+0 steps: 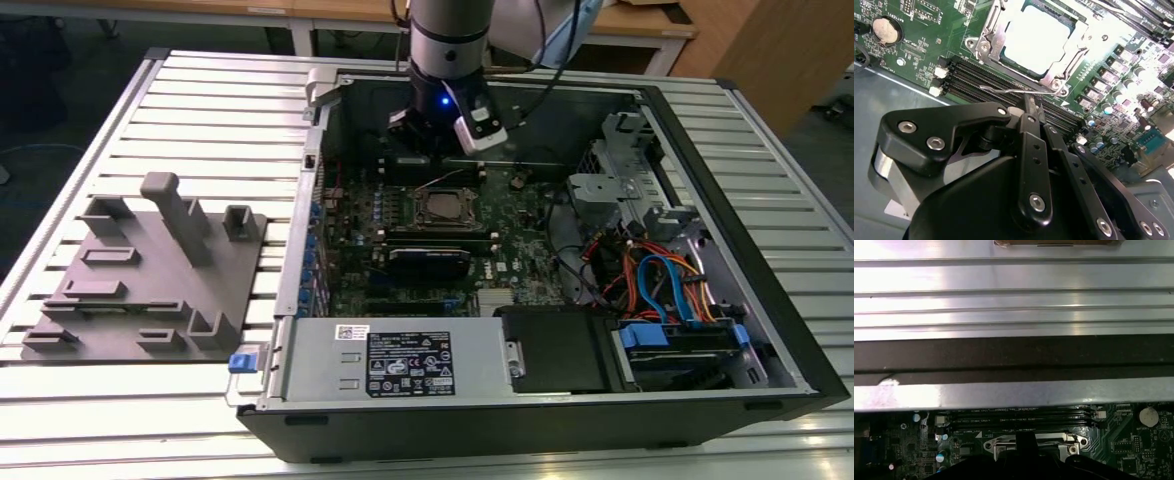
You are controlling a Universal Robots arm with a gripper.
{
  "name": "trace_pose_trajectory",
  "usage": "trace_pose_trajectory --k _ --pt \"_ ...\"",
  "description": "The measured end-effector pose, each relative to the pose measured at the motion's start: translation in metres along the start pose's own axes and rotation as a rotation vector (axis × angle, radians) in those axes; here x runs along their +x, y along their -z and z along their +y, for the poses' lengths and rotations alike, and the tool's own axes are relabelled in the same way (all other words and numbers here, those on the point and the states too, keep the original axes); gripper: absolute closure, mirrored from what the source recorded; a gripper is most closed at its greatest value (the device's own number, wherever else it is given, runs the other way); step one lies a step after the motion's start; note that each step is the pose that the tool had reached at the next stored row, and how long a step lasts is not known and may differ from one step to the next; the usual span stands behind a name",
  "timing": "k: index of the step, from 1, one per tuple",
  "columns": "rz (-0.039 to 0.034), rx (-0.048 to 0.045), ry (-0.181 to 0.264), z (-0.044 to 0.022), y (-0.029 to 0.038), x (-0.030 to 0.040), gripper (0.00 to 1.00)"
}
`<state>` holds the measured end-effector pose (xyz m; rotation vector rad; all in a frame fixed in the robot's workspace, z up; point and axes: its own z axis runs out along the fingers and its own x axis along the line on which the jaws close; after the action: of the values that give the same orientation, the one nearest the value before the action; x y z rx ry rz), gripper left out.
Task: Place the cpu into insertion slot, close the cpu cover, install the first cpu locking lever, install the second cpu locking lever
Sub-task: 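Install the first cpu locking lever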
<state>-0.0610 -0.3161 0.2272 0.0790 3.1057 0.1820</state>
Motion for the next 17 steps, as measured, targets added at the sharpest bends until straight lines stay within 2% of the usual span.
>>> trace_pose_trajectory --k 8,17 --pt "0.0 -0.0001 0.0 0.0021 -0.004 -0.006 0.9" --pt "0.0032 -0.0001 0.0 0.0031 -0.0077 -0.0088 0.9"
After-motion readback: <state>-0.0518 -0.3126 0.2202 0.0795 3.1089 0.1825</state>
